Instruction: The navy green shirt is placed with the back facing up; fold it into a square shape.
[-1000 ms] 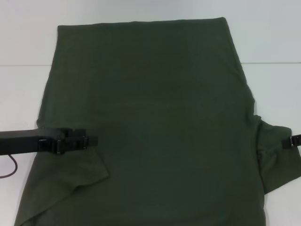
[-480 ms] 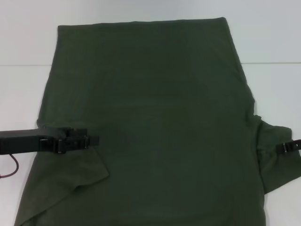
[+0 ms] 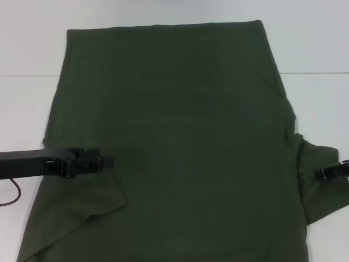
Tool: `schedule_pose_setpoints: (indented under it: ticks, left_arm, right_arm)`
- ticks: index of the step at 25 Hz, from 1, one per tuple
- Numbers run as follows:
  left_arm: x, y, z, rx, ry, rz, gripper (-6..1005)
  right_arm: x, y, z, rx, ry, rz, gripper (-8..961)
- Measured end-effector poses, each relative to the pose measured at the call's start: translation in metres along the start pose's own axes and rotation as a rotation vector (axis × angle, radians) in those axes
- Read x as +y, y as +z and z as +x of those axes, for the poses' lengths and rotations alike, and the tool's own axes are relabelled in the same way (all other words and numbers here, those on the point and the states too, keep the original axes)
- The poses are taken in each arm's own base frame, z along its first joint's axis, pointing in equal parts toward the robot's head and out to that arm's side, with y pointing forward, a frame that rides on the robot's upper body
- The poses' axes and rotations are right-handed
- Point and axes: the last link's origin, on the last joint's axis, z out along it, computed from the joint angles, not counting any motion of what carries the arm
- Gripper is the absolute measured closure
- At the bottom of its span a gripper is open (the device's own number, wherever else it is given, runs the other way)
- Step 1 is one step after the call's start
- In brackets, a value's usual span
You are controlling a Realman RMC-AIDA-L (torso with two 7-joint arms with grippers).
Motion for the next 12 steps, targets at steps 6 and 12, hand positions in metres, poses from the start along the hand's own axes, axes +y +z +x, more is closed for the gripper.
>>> schedule_pose_setpoints:
  ticks: [6,12]
  left_arm:
    - [0.0,-0.001,-0.001,0.001,-0.004,0.0,404]
    - [0.0,-0.001,-0.002,0.001,-0.007,-0.003,404]
  right_arm:
    - [0.006,0.003,0.003,0.032,0.021,-0.033,28]
    - [0.003,-0.008,0.009,0.07,0.088,-0.056,27]
